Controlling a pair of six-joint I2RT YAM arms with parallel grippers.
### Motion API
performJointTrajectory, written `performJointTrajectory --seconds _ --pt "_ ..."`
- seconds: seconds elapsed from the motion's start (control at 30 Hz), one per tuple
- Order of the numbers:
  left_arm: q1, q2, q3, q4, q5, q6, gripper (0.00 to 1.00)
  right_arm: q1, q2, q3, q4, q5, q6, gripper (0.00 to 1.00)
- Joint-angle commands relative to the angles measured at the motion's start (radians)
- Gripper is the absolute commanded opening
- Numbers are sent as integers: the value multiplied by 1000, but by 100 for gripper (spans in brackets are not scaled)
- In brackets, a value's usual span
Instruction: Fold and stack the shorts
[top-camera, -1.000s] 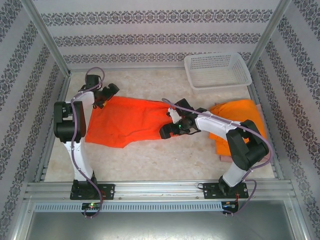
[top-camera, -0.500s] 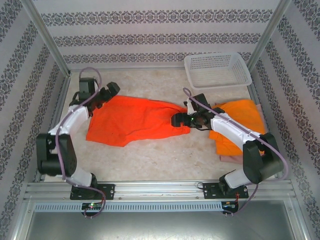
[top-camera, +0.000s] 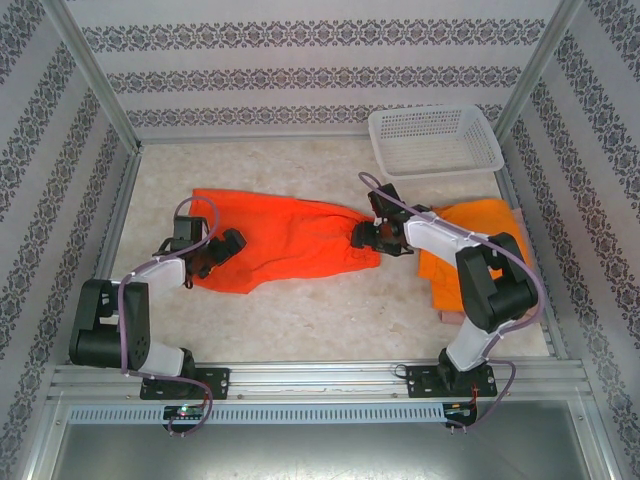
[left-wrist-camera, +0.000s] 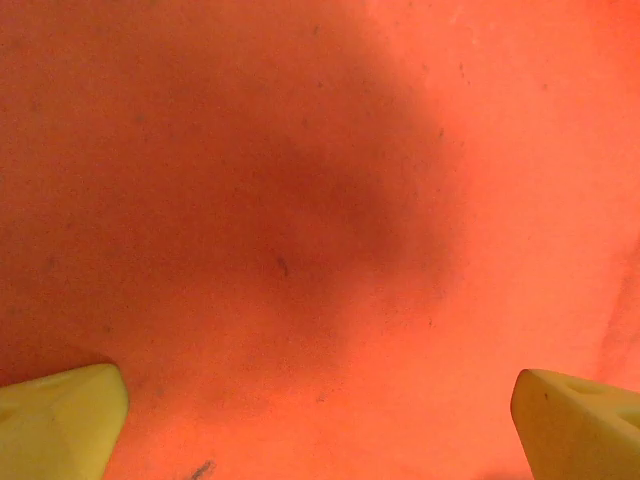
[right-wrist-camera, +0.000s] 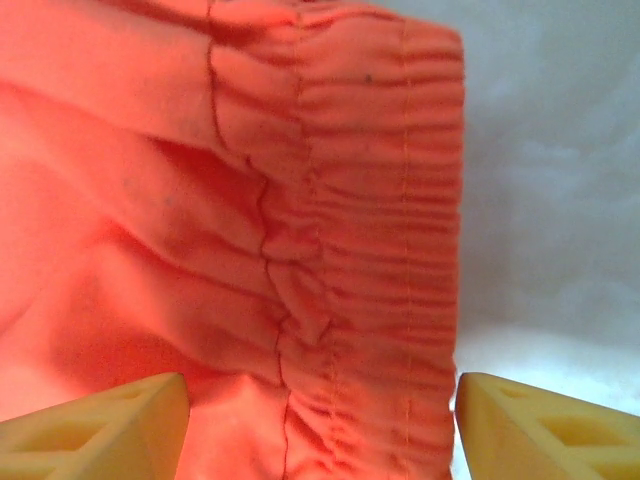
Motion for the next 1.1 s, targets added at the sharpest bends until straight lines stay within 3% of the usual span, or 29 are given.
performJointTrajectory --seconds 0.0,0.17,0.37,0.53,0.83,1.07 --pt "1 4 -46 30 -4 -12 100 -20 52 34 13 22 33 70" --pt "1 4 -66 41 6 -10 100 -24 114 41 51 -45 66 60" --pt "2 -45 -65 33 13 -17 100 -24 152 36 61 -71 95 28" --pt "24 -146 -21 -30 31 -18 100 -26 112 46 -12 24 38 0" --pt "67 -370 4 -138 3 -1 100 -46 -124 189 -355 301 -160 0" --pt "72 -391 -3 -139 19 3 100 -32 -87 506 -698 502 -262 0"
